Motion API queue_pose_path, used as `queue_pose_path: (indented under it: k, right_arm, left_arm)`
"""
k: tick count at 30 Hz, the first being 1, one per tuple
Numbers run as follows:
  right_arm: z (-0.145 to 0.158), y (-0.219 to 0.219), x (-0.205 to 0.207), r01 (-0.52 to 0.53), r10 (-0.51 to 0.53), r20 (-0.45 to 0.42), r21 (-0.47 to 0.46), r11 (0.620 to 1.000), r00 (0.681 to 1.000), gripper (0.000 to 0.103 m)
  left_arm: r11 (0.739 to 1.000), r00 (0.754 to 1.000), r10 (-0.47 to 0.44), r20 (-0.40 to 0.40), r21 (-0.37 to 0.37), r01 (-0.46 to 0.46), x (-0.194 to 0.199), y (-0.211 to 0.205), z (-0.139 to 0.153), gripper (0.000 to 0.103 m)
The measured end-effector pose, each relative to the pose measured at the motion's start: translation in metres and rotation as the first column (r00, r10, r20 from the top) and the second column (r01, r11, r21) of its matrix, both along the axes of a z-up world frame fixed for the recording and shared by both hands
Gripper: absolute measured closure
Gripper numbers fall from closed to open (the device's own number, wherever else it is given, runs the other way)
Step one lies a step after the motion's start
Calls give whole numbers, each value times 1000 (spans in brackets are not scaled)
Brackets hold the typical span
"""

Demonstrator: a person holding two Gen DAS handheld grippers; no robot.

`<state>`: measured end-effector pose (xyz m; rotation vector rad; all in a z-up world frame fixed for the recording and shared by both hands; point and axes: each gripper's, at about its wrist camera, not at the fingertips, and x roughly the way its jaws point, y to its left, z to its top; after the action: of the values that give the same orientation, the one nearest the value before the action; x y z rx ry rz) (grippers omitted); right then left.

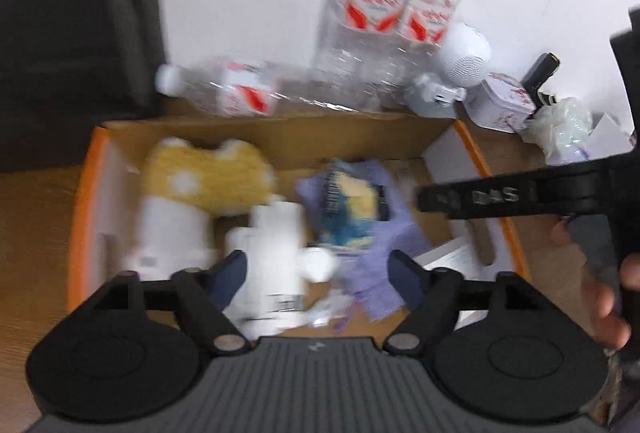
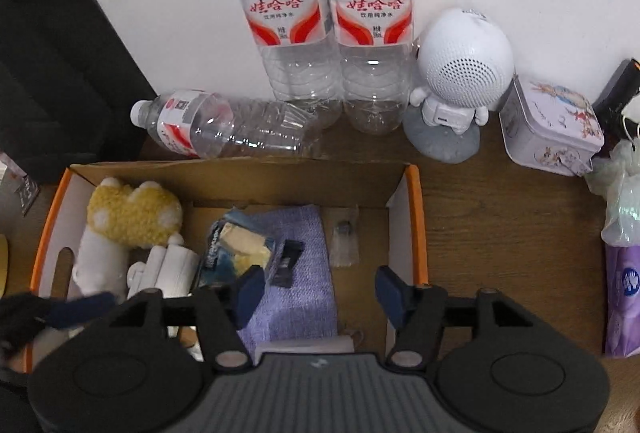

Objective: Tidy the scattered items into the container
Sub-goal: 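Open both tools to drop the held items into the box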

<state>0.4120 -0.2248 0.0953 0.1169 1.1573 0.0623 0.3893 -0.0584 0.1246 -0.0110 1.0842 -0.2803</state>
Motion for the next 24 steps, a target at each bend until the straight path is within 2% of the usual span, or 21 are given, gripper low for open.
queue_pose_path:
  k: [2, 4, 8, 12, 14, 16, 17, 18, 19, 20, 22, 23, 24]
  right_arm:
    - [2, 2, -5, -1, 1, -24, 6, 1000, 1000, 30]
    - [0, 10, -13, -20, 21, -59, 24, 1000, 998, 26]
    - [-1, 35, -38, -84, 87, -97, 39, 996, 991, 23]
    - [-4, 41, -69, -114, 107, -96, -74, 991, 990, 22]
    - [-2, 35, -83, -88, 79, -101, -86, 992, 992, 22]
    - [9, 31, -99, -83, 79, -88, -45, 996, 993, 22]
    - [15, 31, -107, -84, 81, -72, -35, 996, 994, 22]
    - [23, 32, -117, -81, 79, -47, -31, 996, 996, 22]
    - [31, 32, -130, -69, 69, -8, -30, 997, 998, 22]
    - [39, 31, -147, -57, 58, 49, -30, 998, 997, 22]
    - [54, 32, -197, -48, 57, 210, -44, 998, 976, 19]
    - [56, 32, -224, -44, 56, 297, -48, 998, 953, 15]
    - [55, 31, -258, -40, 54, 387, -44, 998, 921, 5]
  left_arm:
    - [997, 999, 36, 15, 72, -37, -4, 15, 3, 16]
    - [989, 996, 84, -13, 120, -82, -8, 30, -3, 16]
    - [982, 988, 128, -87, 148, -115, -23, 47, -21, 16]
    - [989, 990, 78, -114, 136, -62, -52, 49, -24, 21]
    - [987, 991, 107, -78, 127, -96, -67, 53, -8, 21]
    - [987, 990, 132, -48, 103, -126, -83, 57, 10, 20]
    - [984, 990, 138, 17, 108, -140, -93, 57, 22, 17]
    - [980, 983, 154, 103, 114, -165, -111, 56, 34, 11]
    - [977, 971, 154, 183, 116, -177, -128, 55, 39, 4]
    - [974, 948, 155, 277, 118, -193, -153, 54, 44, 2]
    - [971, 883, 141, 447, 111, -212, -215, 59, 41, 0]
    - [972, 840, 130, 527, 100, -213, -250, 58, 33, 0]
    - [971, 791, 130, 598, 86, -224, -281, 57, 21, 0]
